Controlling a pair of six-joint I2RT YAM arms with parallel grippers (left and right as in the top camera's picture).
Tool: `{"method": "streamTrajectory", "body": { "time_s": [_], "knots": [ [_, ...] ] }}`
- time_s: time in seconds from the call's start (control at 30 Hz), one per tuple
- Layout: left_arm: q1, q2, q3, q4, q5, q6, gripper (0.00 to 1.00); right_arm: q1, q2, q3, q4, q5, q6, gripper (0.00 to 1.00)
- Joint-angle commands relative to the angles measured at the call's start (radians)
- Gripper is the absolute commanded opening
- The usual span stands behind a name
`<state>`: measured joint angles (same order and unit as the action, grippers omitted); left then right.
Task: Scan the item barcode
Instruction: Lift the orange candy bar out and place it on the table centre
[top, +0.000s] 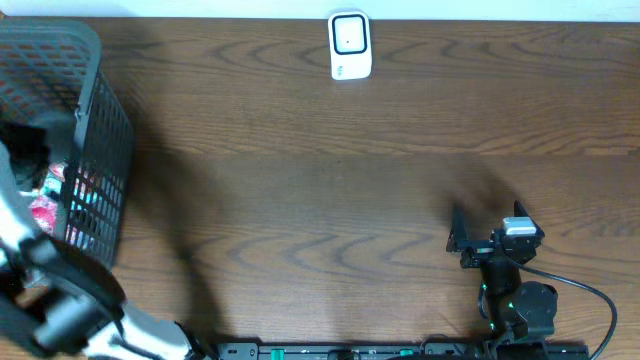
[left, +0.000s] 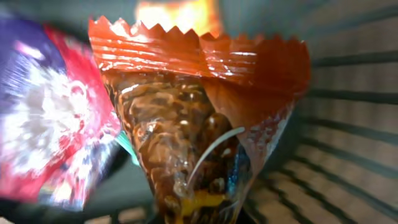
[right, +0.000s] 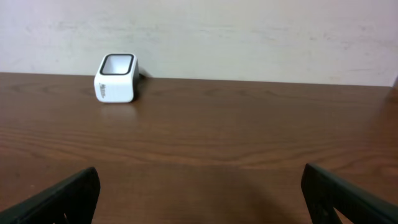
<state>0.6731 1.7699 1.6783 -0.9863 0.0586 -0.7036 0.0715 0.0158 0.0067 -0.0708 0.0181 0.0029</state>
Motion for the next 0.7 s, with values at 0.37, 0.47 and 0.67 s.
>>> {"method": "streamTrajectory", "body": {
  "time_s": [0.37, 0.47, 0.67],
  "knots": [
    [-0.119, -0.492, 0.029, 0.185, 0.477, 0.129, 0.07, 0.007, -0.003, -0.002, -0.004, -0.001, 0.003, 0.99],
    [-0.308, -0.493, 0.029, 0.233, 0.626, 0.287, 0.07, 0.007, -0.003, -0.002, -0.004, -0.001, 0.003, 0.99],
    [-0.755, -0.423, 0.015, 0.146, 0.244, 0.431, 0.08, 0.007, -0.003, -0.002, -0.004, -0.001, 0.003, 0.99]
  ]
}}
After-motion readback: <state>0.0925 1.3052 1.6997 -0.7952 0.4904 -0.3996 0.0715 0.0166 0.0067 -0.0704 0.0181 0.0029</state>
